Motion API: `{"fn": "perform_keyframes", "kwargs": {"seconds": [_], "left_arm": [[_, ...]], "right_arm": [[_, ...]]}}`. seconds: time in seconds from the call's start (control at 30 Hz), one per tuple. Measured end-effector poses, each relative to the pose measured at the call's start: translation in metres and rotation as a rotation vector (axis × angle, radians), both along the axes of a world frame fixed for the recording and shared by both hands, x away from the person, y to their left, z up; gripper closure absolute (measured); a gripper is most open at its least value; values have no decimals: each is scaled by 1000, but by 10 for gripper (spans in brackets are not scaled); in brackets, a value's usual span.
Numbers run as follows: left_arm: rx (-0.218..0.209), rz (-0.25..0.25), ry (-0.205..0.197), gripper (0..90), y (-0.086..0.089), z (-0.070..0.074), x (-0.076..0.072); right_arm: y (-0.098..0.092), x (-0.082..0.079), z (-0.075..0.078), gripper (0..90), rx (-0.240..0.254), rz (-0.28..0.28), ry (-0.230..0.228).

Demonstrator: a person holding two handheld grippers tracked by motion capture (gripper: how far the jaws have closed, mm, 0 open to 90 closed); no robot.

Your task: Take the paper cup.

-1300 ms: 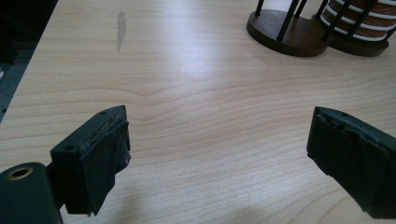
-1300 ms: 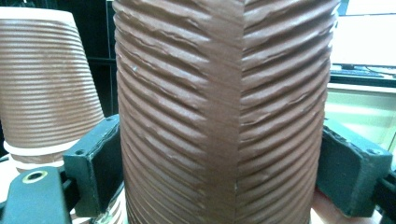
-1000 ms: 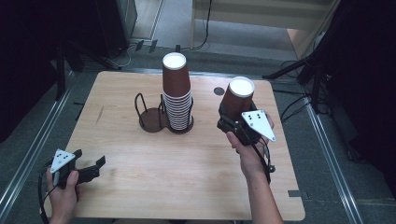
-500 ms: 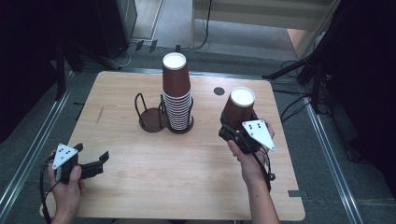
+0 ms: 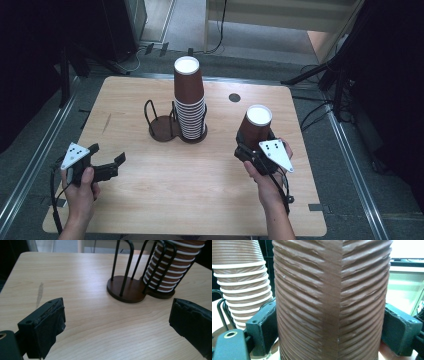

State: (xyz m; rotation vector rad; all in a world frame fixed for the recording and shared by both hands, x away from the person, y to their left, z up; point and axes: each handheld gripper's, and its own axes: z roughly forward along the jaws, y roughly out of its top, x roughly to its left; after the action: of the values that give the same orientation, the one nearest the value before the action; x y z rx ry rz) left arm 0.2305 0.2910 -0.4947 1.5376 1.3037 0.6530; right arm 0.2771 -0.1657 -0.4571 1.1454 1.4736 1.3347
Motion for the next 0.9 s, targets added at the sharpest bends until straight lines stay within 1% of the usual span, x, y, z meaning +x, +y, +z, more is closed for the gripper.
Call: {"fn": "perform_keyframes", "kwargs": {"seconds": [0.03,0.07,0.17,0.2,0.23,0.27,0.33,0.4,0.43,0.47,0.53,0.57,0.6,0.67,0.7,0.73,0.77,0.8,0.83,0.9], "left_arm": [[0,0,0,14,0,0,0],[-35,-13,-10,14,1,4,1],[-34,-25,-13,14,1,8,3],[-34,-25,-13,14,1,8,3],[-42,-29,-15,14,0,9,4],[-42,-32,-17,14,0,9,3],[-18,-53,-14,14,-6,9,4],[-18,-59,-13,14,-8,9,4],[-23,-71,-12,14,-9,10,4],[-49,-93,-14,14,-11,14,3],[-51,-98,-15,14,-12,15,3],[-44,-122,-20,14,-15,19,2],[-44,-122,-20,14,-15,19,2],[-48,-153,-25,14,-21,24,1],[-48,-153,-25,14,-21,24,1],[-48,-165,-27,14,-23,25,1],[-47,-187,-30,14,-28,26,0],[-42,-203,-26,14,-32,26,-1],[-42,-203,-26,14,-32,26,-1],[-16,-222,-26,14,-43,26,-2]], "right_arm": [[0,0,0,126,0,0,0],[0,-2,-3,125,1,1,4],[1,-7,-9,125,-2,7,12],[1,-10,-12,125,-17,9,11],[1,-10,-12,125,-17,9,11],[2,-12,-14,125,-23,11,15],[4,-16,-20,125,-27,13,25],[5,-17,-22,125,-29,15,28],[6,-18,-24,125,-48,13,34],[8,-20,-25,125,-55,15,35],[8,-21,-26,125,-57,18,34],[10,-23,-27,124,-57,23,35],[11,-24,-28,124,-58,27,37],[13,-25,-29,124,-65,30,37],[13,-25,-29,124,-65,30,37],[15,-26,-31,124,-75,31,36],[18,-27,-33,124,-93,36,35],[20,-28,-35,124,-104,39,36],[22,-28,-37,123,-124,40,33],[25,-30,-40,123,-147,46,34]]}}
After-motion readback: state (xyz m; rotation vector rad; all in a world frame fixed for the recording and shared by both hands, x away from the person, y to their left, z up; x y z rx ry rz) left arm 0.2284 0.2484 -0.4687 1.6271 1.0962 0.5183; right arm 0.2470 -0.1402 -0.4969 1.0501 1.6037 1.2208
